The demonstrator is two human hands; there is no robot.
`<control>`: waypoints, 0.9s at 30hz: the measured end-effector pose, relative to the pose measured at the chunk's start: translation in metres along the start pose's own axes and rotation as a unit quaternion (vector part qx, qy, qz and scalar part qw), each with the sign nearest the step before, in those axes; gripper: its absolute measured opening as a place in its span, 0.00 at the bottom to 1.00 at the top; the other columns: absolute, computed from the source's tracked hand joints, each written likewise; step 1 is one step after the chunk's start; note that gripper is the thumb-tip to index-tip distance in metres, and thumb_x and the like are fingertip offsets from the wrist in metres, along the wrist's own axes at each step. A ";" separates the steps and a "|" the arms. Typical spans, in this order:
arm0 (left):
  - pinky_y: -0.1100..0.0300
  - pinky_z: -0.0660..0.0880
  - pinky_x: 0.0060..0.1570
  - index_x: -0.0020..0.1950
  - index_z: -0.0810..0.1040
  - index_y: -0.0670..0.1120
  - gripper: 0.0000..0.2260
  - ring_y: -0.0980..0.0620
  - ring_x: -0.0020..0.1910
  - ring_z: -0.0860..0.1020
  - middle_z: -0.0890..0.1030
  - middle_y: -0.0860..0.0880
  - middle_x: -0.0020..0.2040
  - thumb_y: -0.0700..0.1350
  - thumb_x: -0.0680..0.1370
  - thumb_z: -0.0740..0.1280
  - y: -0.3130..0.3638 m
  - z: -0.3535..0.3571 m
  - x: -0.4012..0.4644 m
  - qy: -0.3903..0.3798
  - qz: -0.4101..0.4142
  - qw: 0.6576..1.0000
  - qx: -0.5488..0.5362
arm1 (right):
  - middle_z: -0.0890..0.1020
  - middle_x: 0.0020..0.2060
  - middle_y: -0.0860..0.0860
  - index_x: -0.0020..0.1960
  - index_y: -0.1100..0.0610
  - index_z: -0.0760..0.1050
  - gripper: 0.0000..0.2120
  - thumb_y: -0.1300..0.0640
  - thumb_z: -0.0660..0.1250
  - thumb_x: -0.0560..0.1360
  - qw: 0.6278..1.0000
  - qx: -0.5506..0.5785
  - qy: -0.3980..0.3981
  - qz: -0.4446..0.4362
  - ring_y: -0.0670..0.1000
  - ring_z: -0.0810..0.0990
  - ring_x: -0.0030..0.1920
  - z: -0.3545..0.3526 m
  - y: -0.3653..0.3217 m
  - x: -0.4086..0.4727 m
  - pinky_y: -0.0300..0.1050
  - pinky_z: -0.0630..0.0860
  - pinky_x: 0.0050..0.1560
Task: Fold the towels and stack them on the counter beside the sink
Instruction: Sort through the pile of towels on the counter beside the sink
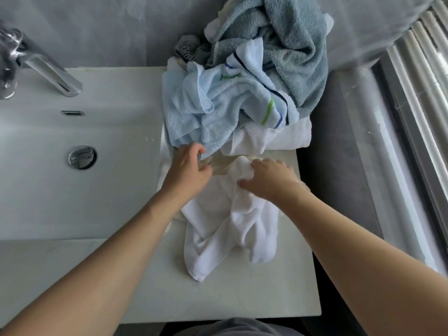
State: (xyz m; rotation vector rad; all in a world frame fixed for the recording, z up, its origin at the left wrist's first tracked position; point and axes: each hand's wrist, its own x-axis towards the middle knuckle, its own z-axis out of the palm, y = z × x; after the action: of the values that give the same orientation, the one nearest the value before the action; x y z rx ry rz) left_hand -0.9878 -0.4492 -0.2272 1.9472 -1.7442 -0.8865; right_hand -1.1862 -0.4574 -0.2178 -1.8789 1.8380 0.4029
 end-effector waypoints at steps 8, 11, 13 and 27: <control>0.41 0.69 0.62 0.78 0.60 0.47 0.43 0.35 0.72 0.62 0.61 0.40 0.76 0.57 0.67 0.74 0.039 -0.034 0.073 0.170 0.091 0.964 0.181 | 0.75 0.57 0.57 0.64 0.56 0.73 0.22 0.52 0.67 0.71 0.873 0.056 0.469 -0.122 0.61 0.73 0.54 -0.096 -0.022 0.026 0.53 0.70 0.53; 0.38 0.68 0.62 0.75 0.66 0.51 0.40 0.37 0.74 0.58 0.57 0.43 0.78 0.63 0.67 0.74 0.046 -0.038 0.099 0.100 0.049 0.968 0.223 | 0.72 0.63 0.57 0.76 0.55 0.62 0.39 0.51 0.71 0.67 0.892 0.001 0.440 -0.108 0.61 0.69 0.60 -0.103 -0.021 0.044 0.53 0.64 0.62; 0.46 0.72 0.54 0.61 0.78 0.49 0.22 0.38 0.66 0.69 0.71 0.45 0.69 0.56 0.70 0.73 0.041 -0.040 0.109 0.089 0.093 0.968 0.215 | 0.76 0.57 0.56 0.77 0.55 0.60 0.41 0.51 0.72 0.67 0.908 -0.038 0.403 -0.107 0.61 0.71 0.57 -0.099 -0.018 0.055 0.54 0.64 0.59; 0.60 0.70 0.34 0.42 0.73 0.47 0.08 0.57 0.34 0.73 0.76 0.53 0.36 0.40 0.66 0.68 0.055 -0.086 0.021 0.076 0.182 0.958 -0.210 | 0.80 0.58 0.52 0.71 0.50 0.66 0.32 0.62 0.73 0.70 0.874 0.287 0.282 -0.272 0.50 0.78 0.55 -0.073 -0.024 0.015 0.46 0.75 0.53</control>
State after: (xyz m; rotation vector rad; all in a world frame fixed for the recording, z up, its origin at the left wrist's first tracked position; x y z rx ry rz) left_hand -0.9702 -0.4897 -0.1326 1.3336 -1.5953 -0.8606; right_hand -1.1705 -0.5089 -0.1608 -2.0487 1.3831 -0.8757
